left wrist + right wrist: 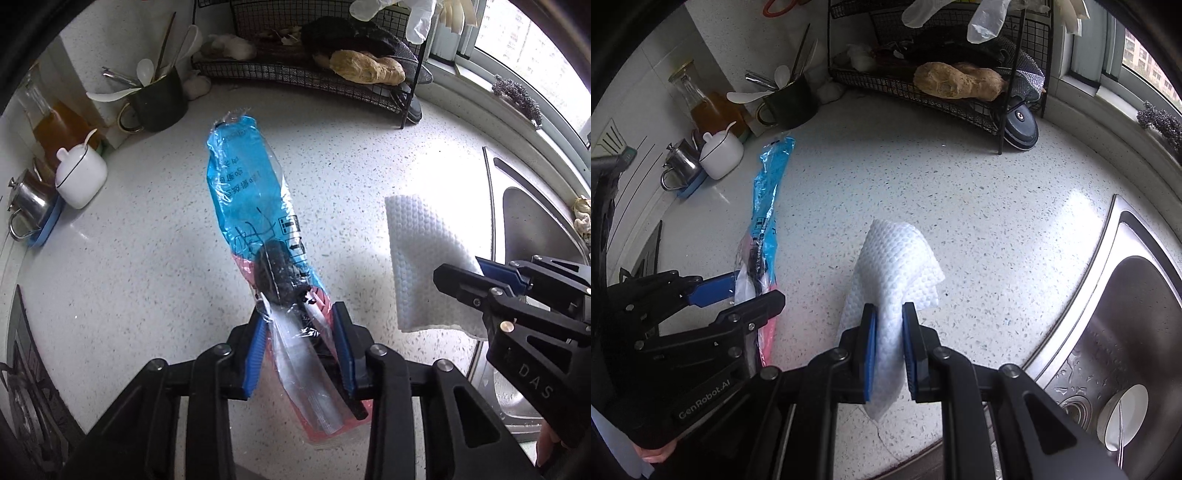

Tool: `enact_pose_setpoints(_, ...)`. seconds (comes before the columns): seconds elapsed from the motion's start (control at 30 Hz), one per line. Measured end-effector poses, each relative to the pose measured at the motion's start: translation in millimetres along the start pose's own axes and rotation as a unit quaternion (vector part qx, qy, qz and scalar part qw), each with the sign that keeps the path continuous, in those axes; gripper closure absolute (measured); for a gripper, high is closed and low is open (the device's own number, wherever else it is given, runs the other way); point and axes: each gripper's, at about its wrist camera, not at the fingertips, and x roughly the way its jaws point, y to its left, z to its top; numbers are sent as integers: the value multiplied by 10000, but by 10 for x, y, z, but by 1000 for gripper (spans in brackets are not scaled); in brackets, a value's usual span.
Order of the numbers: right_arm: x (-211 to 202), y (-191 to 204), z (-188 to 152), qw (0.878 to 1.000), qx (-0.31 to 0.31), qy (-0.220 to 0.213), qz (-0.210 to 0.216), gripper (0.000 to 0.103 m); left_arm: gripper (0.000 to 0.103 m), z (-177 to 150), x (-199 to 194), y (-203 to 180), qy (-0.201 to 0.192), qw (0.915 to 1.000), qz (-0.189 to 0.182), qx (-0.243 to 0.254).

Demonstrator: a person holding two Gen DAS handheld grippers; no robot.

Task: Collect trash
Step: 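Carry the utensil packet and wet wipe down over the red bin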

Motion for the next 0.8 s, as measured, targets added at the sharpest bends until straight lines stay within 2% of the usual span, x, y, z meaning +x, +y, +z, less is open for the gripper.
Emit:
enact_pose_setpoints(0.17,-174,322,-247,9995,-287,-75,115,90,71,-431,-304,174,-116,9995,118,-264)
enact_pose_setpoints(0.27,-265,460,-444,9988,-449,-74,203,90,71,-624,-447,88,-151,9987,204,-446)
enact_pose_setpoints(0.43,-463,754,-853,9965,-775,-66,313,90,71,-1300,-783,120,-166,9965,256,-780)
enact_pose_setpoints(0.8,-642,1255,-1842,9903,-1277,215,507,90,71,-2597,-1036,80,104,9910,183,-1324)
